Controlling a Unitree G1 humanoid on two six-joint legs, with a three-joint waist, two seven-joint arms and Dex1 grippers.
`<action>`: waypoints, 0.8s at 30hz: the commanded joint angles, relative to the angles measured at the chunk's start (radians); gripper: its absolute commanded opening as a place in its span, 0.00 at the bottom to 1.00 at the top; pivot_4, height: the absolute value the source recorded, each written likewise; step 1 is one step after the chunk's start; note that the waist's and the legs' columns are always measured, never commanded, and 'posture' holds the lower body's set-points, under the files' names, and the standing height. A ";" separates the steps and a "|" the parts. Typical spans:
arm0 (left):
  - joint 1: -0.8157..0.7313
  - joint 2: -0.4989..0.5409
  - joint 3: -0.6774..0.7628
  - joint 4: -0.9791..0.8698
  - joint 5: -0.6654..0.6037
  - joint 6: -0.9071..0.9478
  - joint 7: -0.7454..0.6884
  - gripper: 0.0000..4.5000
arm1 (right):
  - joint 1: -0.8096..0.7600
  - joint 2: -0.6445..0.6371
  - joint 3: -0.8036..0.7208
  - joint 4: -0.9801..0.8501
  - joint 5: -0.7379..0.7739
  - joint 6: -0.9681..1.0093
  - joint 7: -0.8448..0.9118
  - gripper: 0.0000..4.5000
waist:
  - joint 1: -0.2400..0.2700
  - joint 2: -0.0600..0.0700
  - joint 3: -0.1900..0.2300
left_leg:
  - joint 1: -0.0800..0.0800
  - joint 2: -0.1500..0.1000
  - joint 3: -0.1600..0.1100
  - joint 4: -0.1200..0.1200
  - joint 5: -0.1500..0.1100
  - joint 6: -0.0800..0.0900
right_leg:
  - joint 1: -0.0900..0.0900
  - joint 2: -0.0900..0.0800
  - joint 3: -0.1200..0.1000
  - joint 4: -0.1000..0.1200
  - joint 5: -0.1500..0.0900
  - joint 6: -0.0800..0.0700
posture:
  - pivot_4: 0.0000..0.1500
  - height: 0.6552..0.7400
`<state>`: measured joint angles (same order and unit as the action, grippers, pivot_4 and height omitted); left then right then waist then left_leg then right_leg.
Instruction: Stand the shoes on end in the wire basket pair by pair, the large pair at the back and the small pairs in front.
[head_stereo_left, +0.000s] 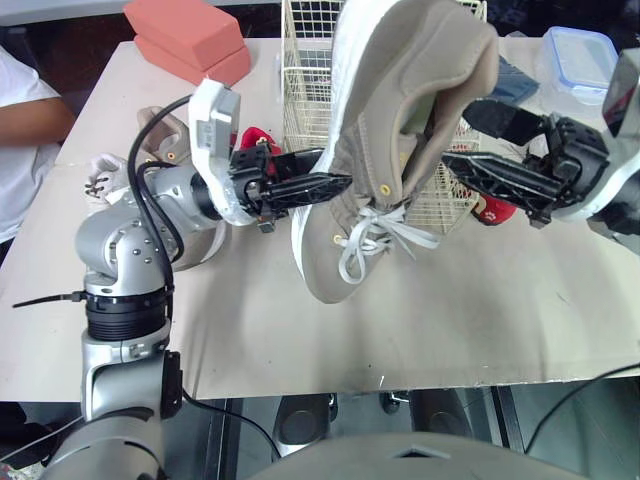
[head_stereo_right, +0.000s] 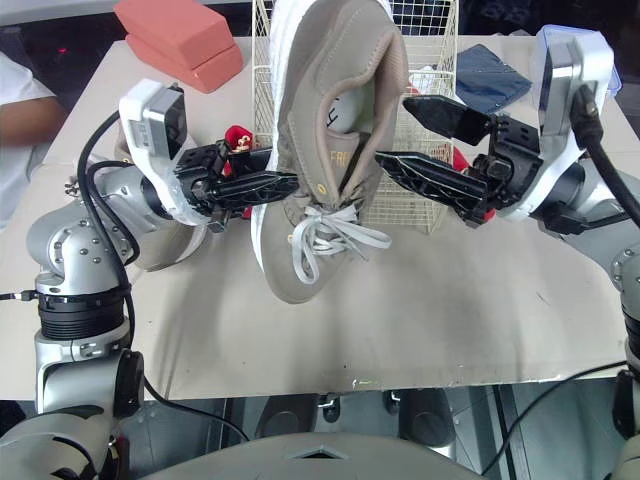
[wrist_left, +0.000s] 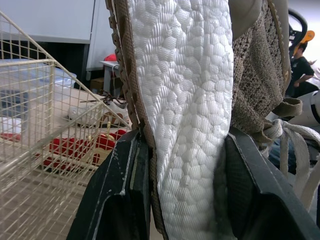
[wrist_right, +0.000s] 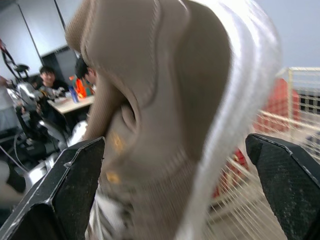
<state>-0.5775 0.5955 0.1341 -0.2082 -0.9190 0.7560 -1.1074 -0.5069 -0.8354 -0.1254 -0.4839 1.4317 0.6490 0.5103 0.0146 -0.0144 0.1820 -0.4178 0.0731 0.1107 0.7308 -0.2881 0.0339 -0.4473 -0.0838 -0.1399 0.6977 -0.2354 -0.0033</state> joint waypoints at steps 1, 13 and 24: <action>-0.004 -0.002 0.003 -0.005 0.010 -0.044 -0.025 0.36 | -0.035 0.042 -0.014 -0.023 0.015 0.021 -0.051 0.99 | 0.000 0.000 0.000 | 0.000 0.000 0.000 0.000 0.000 0.000 | 0.000 0.000 0.000 0.000 0.000 0.000 | 1.00 0.36; 0.007 -0.007 -0.005 -0.002 0.027 -0.070 -0.037 0.36 | -0.043 0.117 -0.014 -0.014 -0.127 0.041 -0.052 0.00 | 0.000 0.000 0.000 | 0.000 0.000 0.000 -0.001 0.000 0.000 | 0.000 0.000 0.000 -0.001 0.000 0.000 | 1.00 0.36; -0.012 -0.007 -0.011 0.021 0.062 -0.051 0.039 0.67 | -0.042 0.165 -0.032 -0.021 -0.176 0.043 -0.078 0.00 | 0.000 0.000 0.000 | 0.000 0.000 0.000 -0.001 0.000 0.000 | 0.000 0.000 0.000 -0.001 0.000 0.000 | 1.00 0.36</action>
<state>-0.5621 0.5882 0.1114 -0.1706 -0.8617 0.7136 -1.0848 -0.5274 -0.6760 -0.1300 -0.4655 1.2491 0.6998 0.4263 0.0146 -0.0144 0.1820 -0.4183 0.0729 0.1106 0.7293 -0.2882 0.0340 -0.4476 -0.0839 -0.1403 0.6966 -0.2354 -0.0031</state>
